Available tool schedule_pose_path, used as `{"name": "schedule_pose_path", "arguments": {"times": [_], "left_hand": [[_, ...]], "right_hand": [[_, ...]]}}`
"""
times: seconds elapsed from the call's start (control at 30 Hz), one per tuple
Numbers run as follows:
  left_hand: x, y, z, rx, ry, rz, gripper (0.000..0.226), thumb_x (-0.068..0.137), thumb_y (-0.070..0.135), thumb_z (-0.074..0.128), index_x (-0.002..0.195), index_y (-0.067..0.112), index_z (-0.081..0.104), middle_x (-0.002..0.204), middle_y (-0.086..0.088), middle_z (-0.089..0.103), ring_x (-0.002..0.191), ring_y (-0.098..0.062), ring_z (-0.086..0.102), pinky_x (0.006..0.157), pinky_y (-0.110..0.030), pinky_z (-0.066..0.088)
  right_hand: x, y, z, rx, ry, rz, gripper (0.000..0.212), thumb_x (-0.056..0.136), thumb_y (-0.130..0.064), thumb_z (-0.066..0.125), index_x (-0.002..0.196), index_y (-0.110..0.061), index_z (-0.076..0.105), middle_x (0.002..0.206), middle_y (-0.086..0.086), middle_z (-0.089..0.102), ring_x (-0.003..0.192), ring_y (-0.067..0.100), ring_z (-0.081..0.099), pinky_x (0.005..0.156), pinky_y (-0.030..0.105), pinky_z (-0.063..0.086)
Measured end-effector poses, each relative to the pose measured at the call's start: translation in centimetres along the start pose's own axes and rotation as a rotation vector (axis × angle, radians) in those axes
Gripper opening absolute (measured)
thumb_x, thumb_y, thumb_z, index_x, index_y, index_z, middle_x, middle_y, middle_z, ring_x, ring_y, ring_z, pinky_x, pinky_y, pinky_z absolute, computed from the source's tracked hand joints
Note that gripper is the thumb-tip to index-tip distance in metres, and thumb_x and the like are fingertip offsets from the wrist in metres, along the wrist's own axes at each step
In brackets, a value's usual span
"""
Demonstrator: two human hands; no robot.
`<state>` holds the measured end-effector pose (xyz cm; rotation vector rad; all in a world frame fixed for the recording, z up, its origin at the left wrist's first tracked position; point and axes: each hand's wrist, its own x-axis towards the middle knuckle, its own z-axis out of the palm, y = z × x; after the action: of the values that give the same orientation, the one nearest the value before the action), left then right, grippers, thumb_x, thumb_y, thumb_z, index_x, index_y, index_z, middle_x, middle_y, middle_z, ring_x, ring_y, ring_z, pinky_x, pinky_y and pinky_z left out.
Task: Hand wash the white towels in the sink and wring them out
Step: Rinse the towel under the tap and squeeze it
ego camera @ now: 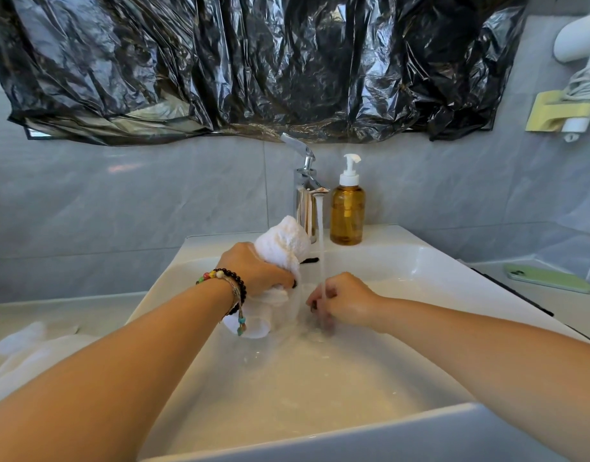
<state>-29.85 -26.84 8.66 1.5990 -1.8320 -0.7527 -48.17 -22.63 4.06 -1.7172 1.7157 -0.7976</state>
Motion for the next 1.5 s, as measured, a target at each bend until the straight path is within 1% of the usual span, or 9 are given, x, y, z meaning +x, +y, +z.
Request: {"name": "schedule_pose_path", "arguments": {"times": [0.13, 0.33, 0.57, 0.7, 0.8, 1.07, 1.17, 1.27, 1.5], "left_hand": [[0.3, -0.1, -0.2, 0.011, 0.004, -0.002, 0.056, 0.053, 0.041, 0.090, 0.098, 0.021, 0.064, 0.092, 0.001, 0.066, 0.079, -0.012, 0.060, 0.053, -0.023, 0.043], [0.8, -0.3, -0.6, 0.026, 0.001, -0.031, 0.055, 0.047, 0.043, 0.089, 0.093, 0.020, 0.068, 0.090, 0.001, 0.069, 0.078, -0.014, 0.063, 0.053, -0.022, 0.043], [0.7, -0.4, -0.9, 0.030, -0.003, -0.032, 0.057, 0.052, 0.041, 0.090, 0.098, 0.020, 0.065, 0.094, 0.001, 0.067, 0.080, -0.013, 0.061, 0.055, -0.024, 0.044], [0.8, -0.4, -0.7, 0.021, -0.028, -0.026, 0.060, 0.051, 0.041, 0.091, 0.101, 0.020, 0.066, 0.096, 0.000, 0.067, 0.083, -0.015, 0.062, 0.059, -0.025, 0.047], [0.8, -0.4, -0.4, -0.010, -0.053, -0.040, 0.059, 0.050, 0.042, 0.092, 0.099, 0.020, 0.067, 0.096, 0.000, 0.068, 0.085, -0.016, 0.064, 0.061, -0.025, 0.048], [0.4, 0.2, 0.5, -0.133, -0.144, -0.139, 0.068, 0.055, 0.047, 0.089, 0.110, 0.015, 0.065, 0.104, -0.004, 0.068, 0.093, -0.020, 0.064, 0.075, -0.029, 0.051], [-0.1, 0.7, 1.2, -0.181, -0.179, -0.147, 0.071, 0.054, 0.048, 0.091, 0.110, 0.016, 0.063, 0.104, -0.003, 0.068, 0.093, -0.021, 0.065, 0.076, -0.031, 0.052], [-0.6, 1.2, 1.8, -0.165, -0.216, -0.142, 0.079, 0.043, 0.052, 0.090, 0.109, 0.017, 0.065, 0.105, -0.002, 0.068, 0.095, -0.020, 0.065, 0.078, -0.031, 0.054], [-0.5, 1.3, 1.8, -0.171, -0.236, -0.135, 0.086, 0.035, 0.054, 0.089, 0.109, 0.017, 0.067, 0.105, -0.001, 0.069, 0.096, -0.019, 0.066, 0.080, -0.031, 0.054]], "right_hand": [[0.8, -2.5, 1.5, 0.637, 0.125, 0.267, 0.021, 0.094, 0.009, 0.043, 0.105, 0.005, 0.060, 0.070, 0.016, 0.061, 0.050, 0.019, 0.058, 0.047, 0.024, 0.051], [1.9, -5.2, 1.4, 0.656, 0.153, 0.322, 0.021, 0.095, -0.004, 0.040, 0.082, -0.008, 0.057, 0.059, 0.003, 0.047, 0.042, 0.011, 0.032, 0.033, 0.015, 0.022], [0.7, -1.6, -0.8, -0.532, -0.176, -0.257, 0.034, 0.092, -0.029, 0.056, 0.060, -0.015, 0.060, 0.064, 0.003, 0.055, 0.065, 0.019, 0.051, 0.064, 0.033, 0.045], [-0.1, 0.7, -0.8, -0.690, -0.229, -0.395, 0.031, 0.084, -0.027, 0.049, 0.074, -0.004, 0.068, 0.079, 0.017, 0.061, 0.078, 0.031, 0.058, 0.068, 0.044, 0.053], [-0.2, 0.7, -1.8, -0.669, -0.247, -0.335, 0.025, 0.082, -0.020, 0.053, 0.089, -0.013, 0.077, 0.083, -0.003, 0.067, 0.082, 0.017, 0.060, 0.077, 0.033, 0.054], [0.3, -6.9, -9.9, -0.152, 0.919, -0.569, 0.021, 0.079, -0.016, 0.056, 0.059, -0.013, 0.051, 0.060, -0.001, 0.047, 0.058, 0.014, 0.042, 0.053, 0.026, 0.033], [2.3, -10.3, -11.5, -0.254, 0.795, -0.638, 0.018, 0.088, -0.013, 0.052, 0.099, -0.009, 0.066, 0.101, 0.006, 0.062, 0.093, 0.016, 0.055, 0.081, 0.028, 0.045], [4.1, -12.8, -11.7, -0.366, 0.527, -0.568, 0.043, 0.097, -0.014, 0.044, 0.140, -0.010, 0.048, 0.146, 0.005, 0.045, 0.135, 0.017, 0.038, 0.111, 0.029, 0.027], [5.0, -14.1, -10.2, -0.325, 0.328, -0.526, 0.044, 0.100, -0.012, 0.034, 0.140, -0.015, 0.050, 0.149, 0.002, 0.043, 0.140, 0.018, 0.034, 0.113, 0.029, 0.024]]}}
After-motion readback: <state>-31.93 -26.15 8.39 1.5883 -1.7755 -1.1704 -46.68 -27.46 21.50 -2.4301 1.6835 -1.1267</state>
